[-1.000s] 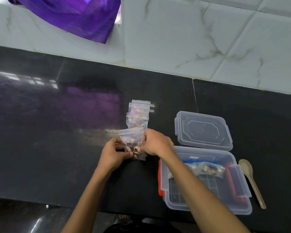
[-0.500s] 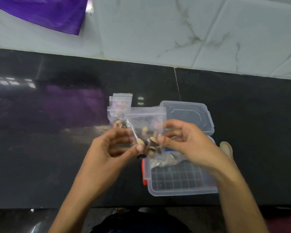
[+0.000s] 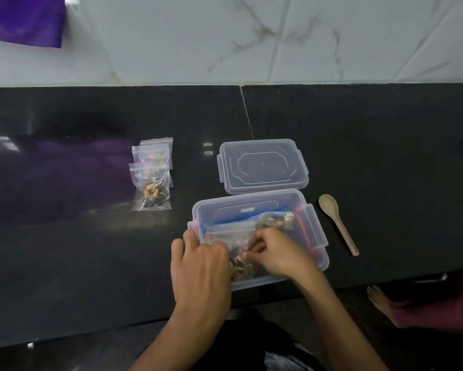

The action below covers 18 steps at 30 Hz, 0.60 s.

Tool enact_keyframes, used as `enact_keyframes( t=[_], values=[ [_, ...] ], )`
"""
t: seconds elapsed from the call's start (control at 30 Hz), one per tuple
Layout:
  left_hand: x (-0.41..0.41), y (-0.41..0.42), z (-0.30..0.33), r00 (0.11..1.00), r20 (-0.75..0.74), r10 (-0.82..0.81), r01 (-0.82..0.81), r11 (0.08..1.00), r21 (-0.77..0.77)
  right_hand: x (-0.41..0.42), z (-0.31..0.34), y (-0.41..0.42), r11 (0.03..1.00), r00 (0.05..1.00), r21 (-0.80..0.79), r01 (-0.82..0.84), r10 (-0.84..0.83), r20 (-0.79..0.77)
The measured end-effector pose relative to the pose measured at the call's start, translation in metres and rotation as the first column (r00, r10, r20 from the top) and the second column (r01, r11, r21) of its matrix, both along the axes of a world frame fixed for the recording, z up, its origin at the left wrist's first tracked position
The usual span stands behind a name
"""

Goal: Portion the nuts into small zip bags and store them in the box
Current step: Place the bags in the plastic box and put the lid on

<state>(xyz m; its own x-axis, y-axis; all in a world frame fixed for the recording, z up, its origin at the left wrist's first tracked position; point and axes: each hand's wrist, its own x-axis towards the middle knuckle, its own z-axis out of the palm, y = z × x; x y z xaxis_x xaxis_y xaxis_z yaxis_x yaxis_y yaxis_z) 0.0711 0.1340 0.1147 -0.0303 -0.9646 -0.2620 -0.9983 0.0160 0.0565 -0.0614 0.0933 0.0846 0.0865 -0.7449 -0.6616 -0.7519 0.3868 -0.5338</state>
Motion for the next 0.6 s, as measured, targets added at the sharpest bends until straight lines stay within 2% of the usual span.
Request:
enact_keyframes(
  t=[0.07,0.13,0.23,0.37,0.5,0.6],
  values=[
    [-0.002,-0.005,0.001,0.998,0.058,0.001,-0.003,0.999,0.033,0.006,-0.006,-0.002,1.0,0.997,0.003,-0.025,0.025,-0.067],
    [-0.003,-0.008,0.002,0.999,0.042,0.025,-0.027,0.999,0.034,0.008,-0.009,-0.002,1.0,0.994,0.007,-0.015,0.016,-0.11],
    [0.007,-0.008,0.007,0.983,-0.168,0.069,-0.066,0.998,0.024,0.006,0.001,-0.001,1.0,0.991,0.017,0.001,0.001,-0.137],
    [0.042,-0.004,0.025,0.823,-0.526,0.214,-0.262,0.965,-0.017,0.003,0.044,-0.003,0.998,0.999,-0.067,0.002,-0.005,-0.047],
    [0.086,-0.021,0.024,0.703,-0.644,0.303,-0.461,0.883,-0.088,0.029,0.07,-0.034,0.945,0.995,-0.326,0.008,0.026,0.099],
    [0.114,-0.052,0.001,0.634,-0.679,0.37,-0.557,0.827,-0.069,0.069,0.058,-0.07,0.912,0.987,-0.408,-0.045,0.103,0.121]
  ],
)
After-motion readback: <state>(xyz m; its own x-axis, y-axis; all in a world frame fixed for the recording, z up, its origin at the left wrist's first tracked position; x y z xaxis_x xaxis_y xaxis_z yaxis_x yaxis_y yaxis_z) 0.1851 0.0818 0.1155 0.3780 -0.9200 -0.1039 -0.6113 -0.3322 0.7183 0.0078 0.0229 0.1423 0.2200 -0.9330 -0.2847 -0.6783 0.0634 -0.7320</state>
